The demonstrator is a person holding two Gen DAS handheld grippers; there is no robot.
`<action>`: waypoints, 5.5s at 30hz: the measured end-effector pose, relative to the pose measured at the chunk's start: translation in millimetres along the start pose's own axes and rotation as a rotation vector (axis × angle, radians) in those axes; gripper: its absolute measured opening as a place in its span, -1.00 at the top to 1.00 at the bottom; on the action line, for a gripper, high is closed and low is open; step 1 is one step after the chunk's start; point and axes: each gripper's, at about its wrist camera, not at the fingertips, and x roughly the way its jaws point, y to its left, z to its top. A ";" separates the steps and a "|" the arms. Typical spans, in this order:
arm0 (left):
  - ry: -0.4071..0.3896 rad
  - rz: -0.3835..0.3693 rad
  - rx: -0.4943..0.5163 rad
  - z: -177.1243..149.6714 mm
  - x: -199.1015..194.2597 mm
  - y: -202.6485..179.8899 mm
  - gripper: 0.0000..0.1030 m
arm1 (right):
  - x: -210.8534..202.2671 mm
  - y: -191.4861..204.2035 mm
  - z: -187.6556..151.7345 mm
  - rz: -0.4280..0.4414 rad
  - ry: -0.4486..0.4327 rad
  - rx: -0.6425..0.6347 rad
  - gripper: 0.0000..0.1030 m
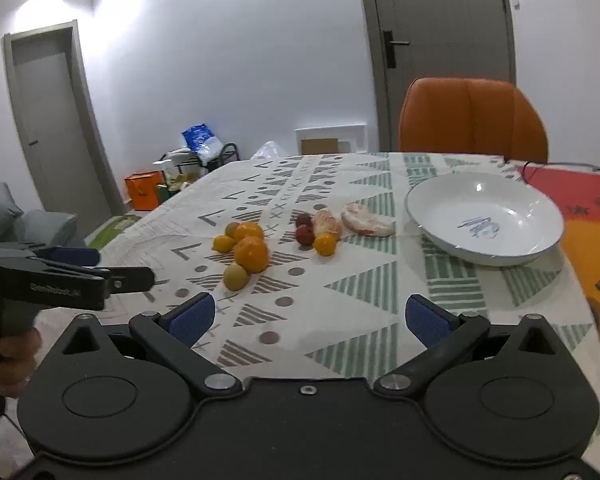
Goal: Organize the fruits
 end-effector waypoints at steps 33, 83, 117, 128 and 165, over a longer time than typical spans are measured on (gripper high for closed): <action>0.032 -0.034 -0.007 -1.2 2.3 -4.5 -1.00 | 1.3 -8.5 -5.6 -0.056 0.018 0.018 -1.00; 0.037 -0.041 -0.015 -3.6 8.5 -4.3 -0.98 | 5.2 -9.2 -4.6 -0.020 0.014 0.046 -1.00; 0.064 -0.095 -0.053 8.3 72.5 -8.9 -0.59 | 62.0 -17.7 4.6 -0.040 0.049 0.057 -1.00; 0.109 -0.129 -0.090 6.6 97.4 -12.1 -0.08 | 79.7 -22.1 5.5 -0.027 0.069 0.084 -0.83; 0.098 -0.027 -0.200 4.6 95.3 47.8 0.54 | 145.3 39.3 27.5 0.123 0.089 0.067 -0.52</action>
